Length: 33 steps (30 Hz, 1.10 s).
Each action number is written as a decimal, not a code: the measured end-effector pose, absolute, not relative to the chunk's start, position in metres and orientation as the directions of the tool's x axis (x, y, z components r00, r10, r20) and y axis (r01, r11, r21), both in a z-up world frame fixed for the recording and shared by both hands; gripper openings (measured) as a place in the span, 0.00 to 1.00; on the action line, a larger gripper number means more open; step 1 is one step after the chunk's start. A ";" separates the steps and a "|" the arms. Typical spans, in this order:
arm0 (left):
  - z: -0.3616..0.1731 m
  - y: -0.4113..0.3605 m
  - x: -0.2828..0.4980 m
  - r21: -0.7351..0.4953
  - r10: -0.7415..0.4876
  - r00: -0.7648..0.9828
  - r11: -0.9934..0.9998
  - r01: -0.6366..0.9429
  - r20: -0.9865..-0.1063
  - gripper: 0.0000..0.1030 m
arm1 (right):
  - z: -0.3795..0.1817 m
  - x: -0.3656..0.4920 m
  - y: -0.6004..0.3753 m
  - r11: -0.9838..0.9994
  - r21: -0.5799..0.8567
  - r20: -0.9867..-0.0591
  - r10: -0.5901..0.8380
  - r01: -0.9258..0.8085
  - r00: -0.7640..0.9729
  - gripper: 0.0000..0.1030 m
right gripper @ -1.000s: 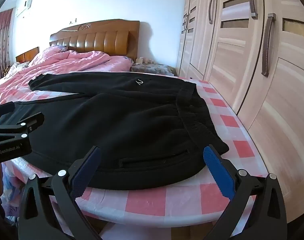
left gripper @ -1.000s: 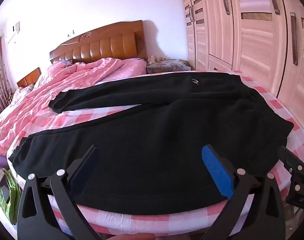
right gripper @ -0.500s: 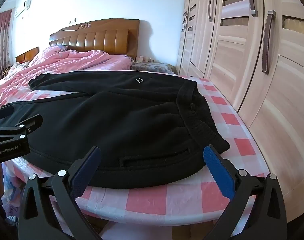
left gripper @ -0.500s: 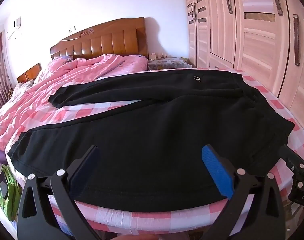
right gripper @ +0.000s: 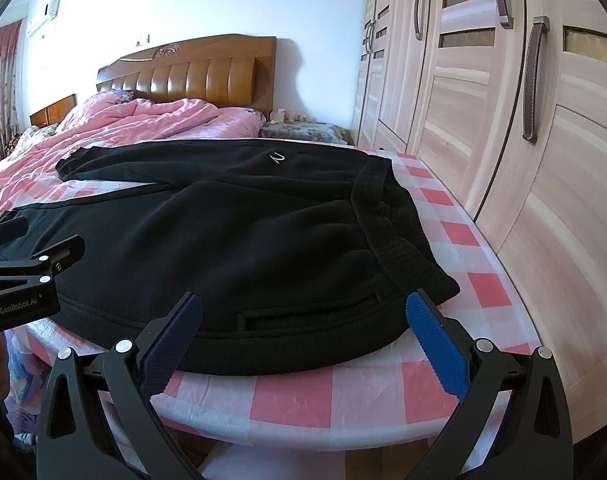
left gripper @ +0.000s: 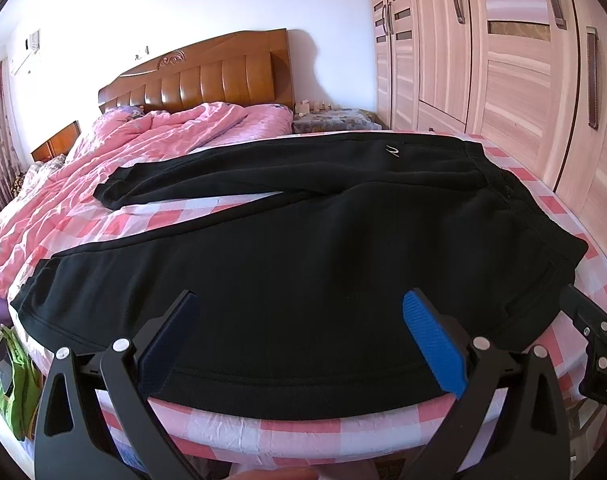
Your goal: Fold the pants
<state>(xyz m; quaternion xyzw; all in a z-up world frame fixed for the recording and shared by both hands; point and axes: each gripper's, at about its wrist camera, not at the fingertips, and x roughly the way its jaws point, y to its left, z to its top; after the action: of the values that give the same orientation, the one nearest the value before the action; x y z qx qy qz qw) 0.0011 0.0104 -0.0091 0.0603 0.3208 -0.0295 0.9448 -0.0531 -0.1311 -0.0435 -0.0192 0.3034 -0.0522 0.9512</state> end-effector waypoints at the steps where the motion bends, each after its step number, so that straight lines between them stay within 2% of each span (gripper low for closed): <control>1: -0.009 0.010 0.002 0.095 -0.017 0.792 0.991 0.094 -0.610 0.99 | -0.044 -0.053 -0.132 0.994 -0.067 -0.575 -0.111 0.088 0.810 0.96; 33: -0.011 0.013 -0.001 0.086 -0.021 0.785 0.992 0.094 -0.619 0.99 | -0.047 -0.054 -0.128 0.995 -0.056 -0.583 -0.098 0.081 0.806 0.96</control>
<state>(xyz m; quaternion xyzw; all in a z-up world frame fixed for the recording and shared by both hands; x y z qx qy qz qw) -0.0005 0.0129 -0.0111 0.0559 0.3266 -0.0304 0.9430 -0.0539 -0.1284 -0.0470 -0.0142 0.3077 -0.0472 0.9502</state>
